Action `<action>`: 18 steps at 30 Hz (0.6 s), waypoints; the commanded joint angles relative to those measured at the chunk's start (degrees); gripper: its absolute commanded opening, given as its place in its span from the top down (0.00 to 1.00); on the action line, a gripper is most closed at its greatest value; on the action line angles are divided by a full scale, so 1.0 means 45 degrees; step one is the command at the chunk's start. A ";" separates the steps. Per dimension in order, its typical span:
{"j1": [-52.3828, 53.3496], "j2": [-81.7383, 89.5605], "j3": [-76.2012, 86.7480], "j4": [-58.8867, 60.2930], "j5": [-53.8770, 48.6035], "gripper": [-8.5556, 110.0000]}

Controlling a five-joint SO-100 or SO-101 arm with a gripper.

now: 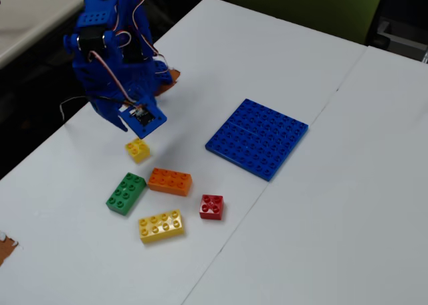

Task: Pick up the 2x2 yellow block and go up the 8x8 blue block.

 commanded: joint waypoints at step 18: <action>0.1133 -0.3672 0.0371 -0.3516 -0.0176 0.66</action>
